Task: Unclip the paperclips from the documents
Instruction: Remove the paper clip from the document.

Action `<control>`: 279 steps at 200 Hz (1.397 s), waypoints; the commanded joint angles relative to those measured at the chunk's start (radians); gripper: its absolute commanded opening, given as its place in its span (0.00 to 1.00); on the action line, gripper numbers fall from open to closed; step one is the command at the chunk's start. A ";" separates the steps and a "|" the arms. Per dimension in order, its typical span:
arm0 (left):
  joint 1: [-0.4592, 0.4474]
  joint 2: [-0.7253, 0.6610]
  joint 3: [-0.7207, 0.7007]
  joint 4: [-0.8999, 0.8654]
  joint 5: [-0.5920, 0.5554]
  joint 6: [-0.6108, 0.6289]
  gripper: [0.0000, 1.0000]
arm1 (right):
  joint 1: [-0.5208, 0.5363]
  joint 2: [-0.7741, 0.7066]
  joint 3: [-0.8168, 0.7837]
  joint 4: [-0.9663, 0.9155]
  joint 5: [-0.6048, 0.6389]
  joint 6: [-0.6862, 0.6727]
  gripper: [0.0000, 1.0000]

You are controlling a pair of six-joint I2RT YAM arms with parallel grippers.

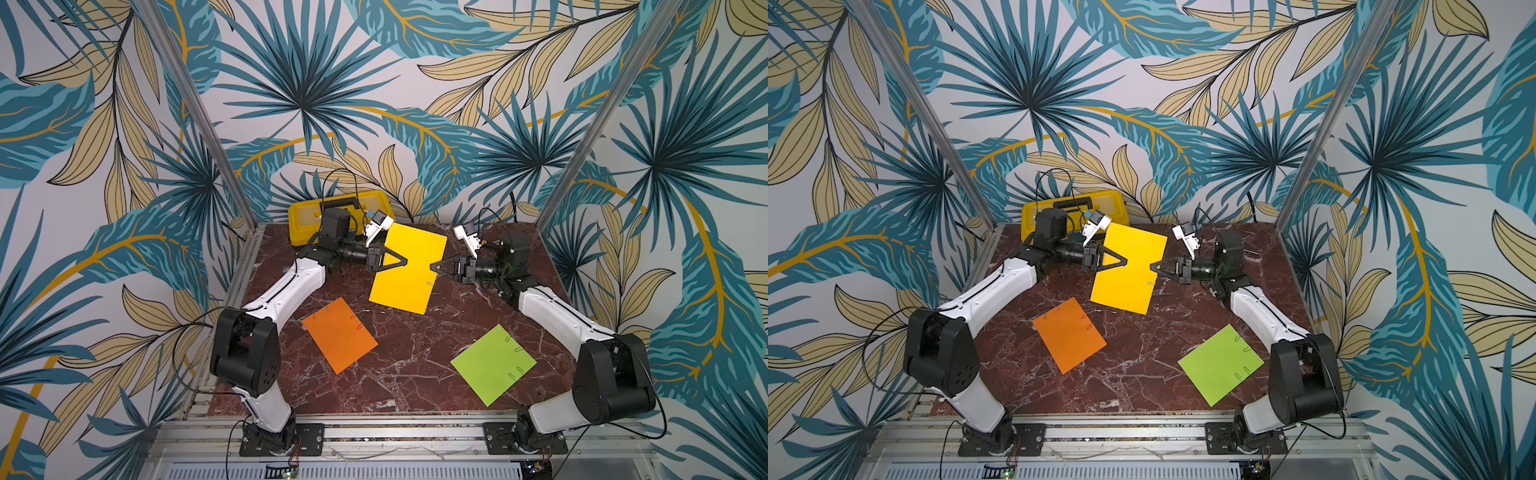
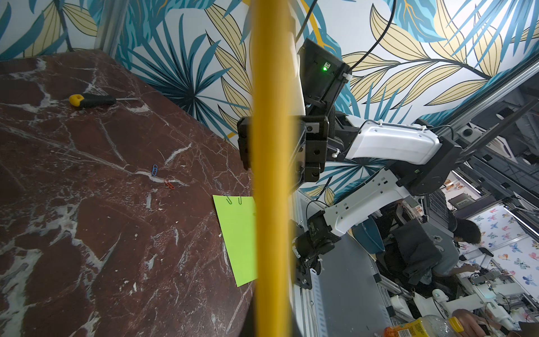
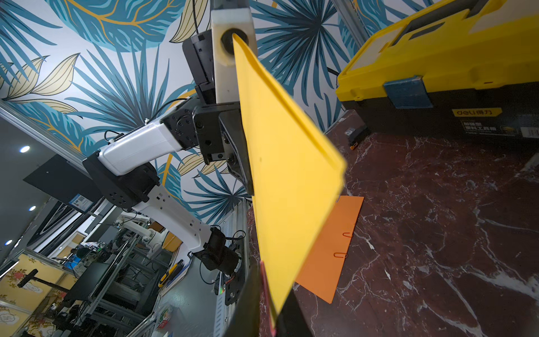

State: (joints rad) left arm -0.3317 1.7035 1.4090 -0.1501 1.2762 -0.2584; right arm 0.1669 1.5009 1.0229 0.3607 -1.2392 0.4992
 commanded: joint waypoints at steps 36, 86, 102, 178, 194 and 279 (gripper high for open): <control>0.006 -0.042 -0.025 0.018 0.009 0.018 0.00 | -0.001 -0.022 -0.001 -0.012 -0.006 -0.017 0.11; 0.009 -0.045 -0.030 0.018 0.005 0.019 0.00 | -0.001 -0.024 -0.003 -0.040 -0.005 -0.038 0.04; 0.009 -0.047 -0.029 0.018 0.005 0.019 0.00 | -0.002 -0.027 -0.003 -0.059 0.000 -0.051 0.04; 0.015 -0.054 -0.037 0.018 0.002 0.022 0.00 | -0.003 -0.033 0.008 -0.130 0.011 -0.105 0.04; 0.016 -0.059 -0.040 0.018 0.000 0.024 0.00 | -0.003 -0.033 0.011 -0.141 0.012 -0.110 0.04; 0.024 -0.067 -0.049 0.019 0.001 0.030 0.00 | -0.009 -0.034 0.017 -0.168 0.015 -0.129 0.04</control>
State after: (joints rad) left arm -0.3321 1.6825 1.3655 -0.1486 1.2758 -0.2508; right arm 0.1699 1.4883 1.0340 0.2352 -1.2270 0.3920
